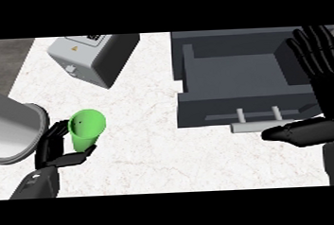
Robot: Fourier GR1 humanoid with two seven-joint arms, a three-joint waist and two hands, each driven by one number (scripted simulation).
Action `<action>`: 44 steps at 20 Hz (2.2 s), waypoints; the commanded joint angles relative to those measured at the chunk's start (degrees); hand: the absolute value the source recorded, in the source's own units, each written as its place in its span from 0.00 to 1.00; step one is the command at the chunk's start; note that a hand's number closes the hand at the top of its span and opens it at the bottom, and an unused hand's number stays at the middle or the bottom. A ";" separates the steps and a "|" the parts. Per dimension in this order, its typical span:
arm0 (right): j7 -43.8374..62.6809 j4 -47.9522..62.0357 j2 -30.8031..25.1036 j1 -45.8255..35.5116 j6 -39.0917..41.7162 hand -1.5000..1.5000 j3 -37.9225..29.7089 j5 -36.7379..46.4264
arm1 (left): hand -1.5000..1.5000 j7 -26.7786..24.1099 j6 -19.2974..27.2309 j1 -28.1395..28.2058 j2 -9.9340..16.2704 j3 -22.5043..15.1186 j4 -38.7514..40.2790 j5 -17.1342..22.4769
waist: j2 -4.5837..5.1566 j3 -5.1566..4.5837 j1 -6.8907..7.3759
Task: Pick up the cup, place it into the drawer and close the drawer
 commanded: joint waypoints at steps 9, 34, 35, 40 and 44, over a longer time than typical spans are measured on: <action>0.09 -1.97 -0.71 2.14 1.52 0.00 -1.84 -2.90 | 1.00 -10.25 6.51 -5.27 -9.60 4.37 -2.95 3.87 | -0.40 0.12 -0.12; -4.73 3.50 -0.13 1.32 -0.23 0.00 -1.79 2.17 | 1.00 36.05 16.71 -31.79 -16.03 -16.84 -32.89 7.17 | -0.81 0.31 1.37; -2.13 1.18 0.44 1.40 -1.51 0.00 -1.04 2.56 | 1.00 38.42 19.66 -33.50 -16.04 -19.14 -33.94 8.61 | -0.92 0.30 1.07; -3.34 2.20 -0.99 1.98 0.58 0.00 -2.91 0.41 | 1.00 45.06 27.24 -43.14 -16.05 -22.67 -25.79 10.82 | -0.55 0.33 -0.30; -3.58 0.27 1.15 2.67 0.34 0.00 -0.18 0.88 | 1.00 44.19 30.32 -47.17 -16.05 -25.02 -14.70 12.32 | -0.05 0.35 -2.02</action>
